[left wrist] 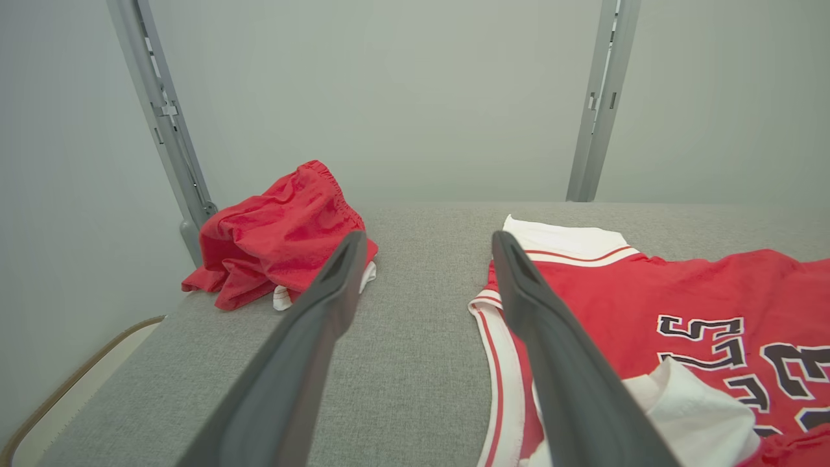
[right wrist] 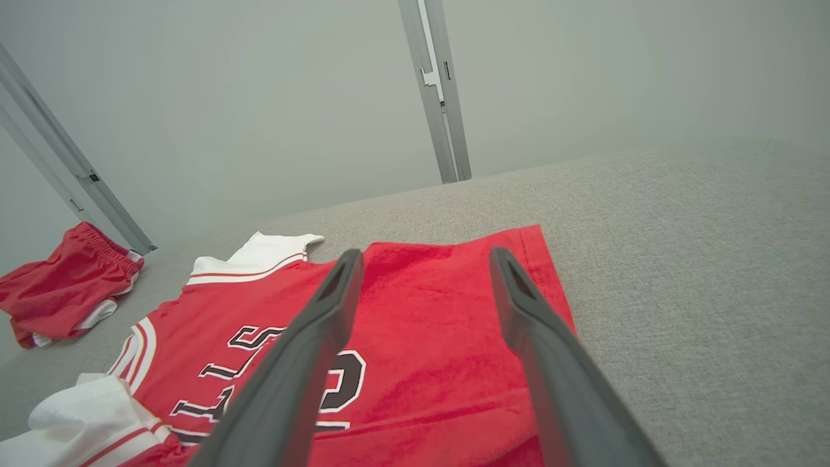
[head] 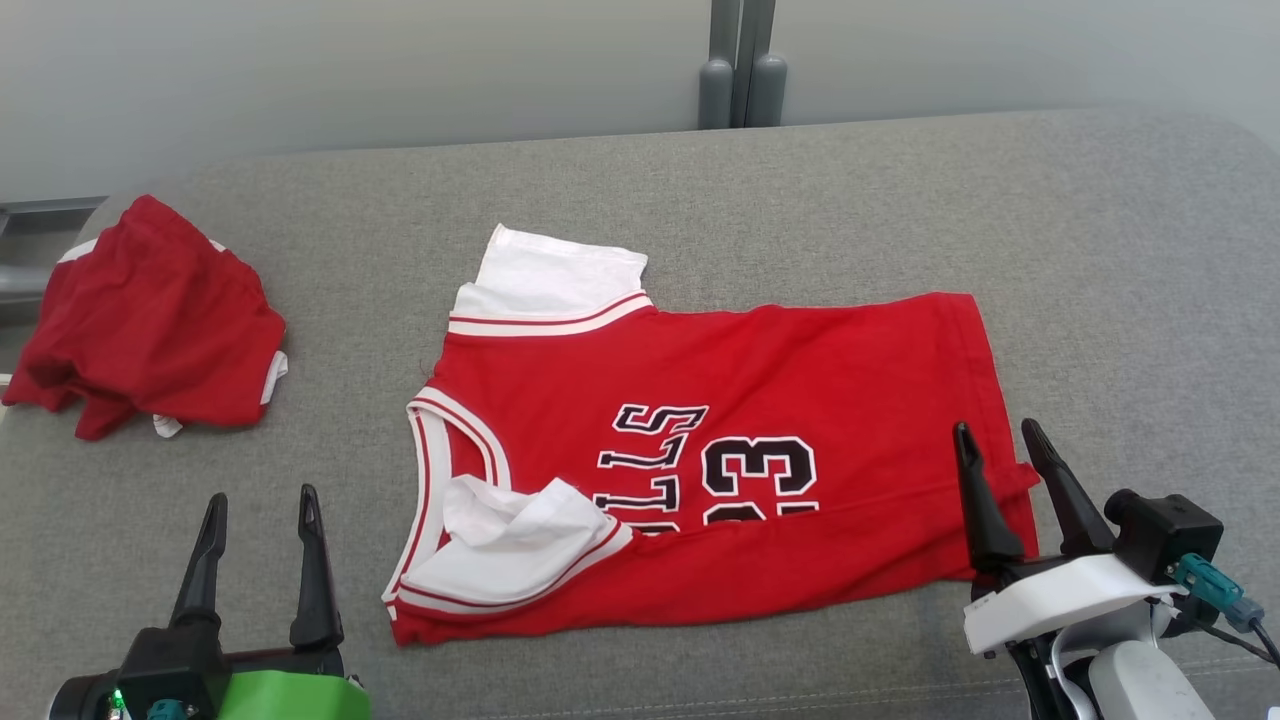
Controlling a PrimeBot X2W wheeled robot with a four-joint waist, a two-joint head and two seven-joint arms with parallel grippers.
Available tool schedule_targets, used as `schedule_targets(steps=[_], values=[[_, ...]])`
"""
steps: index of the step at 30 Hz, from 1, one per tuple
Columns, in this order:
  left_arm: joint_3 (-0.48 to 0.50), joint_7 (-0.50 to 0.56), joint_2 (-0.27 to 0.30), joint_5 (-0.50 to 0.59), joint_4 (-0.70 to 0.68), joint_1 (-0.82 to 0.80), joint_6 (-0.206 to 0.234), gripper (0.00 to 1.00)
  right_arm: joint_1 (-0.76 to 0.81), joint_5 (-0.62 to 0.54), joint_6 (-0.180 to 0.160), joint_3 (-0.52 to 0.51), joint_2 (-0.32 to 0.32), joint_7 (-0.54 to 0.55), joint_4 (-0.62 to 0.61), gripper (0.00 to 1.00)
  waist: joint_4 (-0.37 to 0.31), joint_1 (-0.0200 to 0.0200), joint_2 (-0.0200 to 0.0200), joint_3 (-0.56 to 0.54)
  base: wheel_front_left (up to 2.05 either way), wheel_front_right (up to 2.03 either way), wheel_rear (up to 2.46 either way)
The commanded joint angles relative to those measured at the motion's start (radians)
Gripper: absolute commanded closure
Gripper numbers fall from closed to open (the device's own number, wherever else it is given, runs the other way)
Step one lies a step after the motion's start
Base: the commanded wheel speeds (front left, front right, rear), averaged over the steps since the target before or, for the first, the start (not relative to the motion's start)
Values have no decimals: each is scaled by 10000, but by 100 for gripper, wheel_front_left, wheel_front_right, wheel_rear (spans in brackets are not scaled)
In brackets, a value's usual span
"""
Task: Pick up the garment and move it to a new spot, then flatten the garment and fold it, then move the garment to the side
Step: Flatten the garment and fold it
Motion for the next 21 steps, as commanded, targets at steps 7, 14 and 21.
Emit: schedule_targets(steps=[7, 14, 21], values=[[70, -28, -11, 139, 78, -394, -178, 0, -31, -339, -7, -153, 164, -52, -218, 0, -131, 0, -1, 154, 0, 0, 0], [-204, -28, 435, 280, 351, -1471, -562, 0, -410, -380, -7, 92, 219, -53, -148, 0, -530, 0, -1, 477, 0, 0, 0], [-807, 77, 1492, -28, 1685, -3225, -777, 0, -1113, -223, -7, 385, 385, -54, -240, 0, -1249, 0, -1, 1113, 0, 0, 0]])
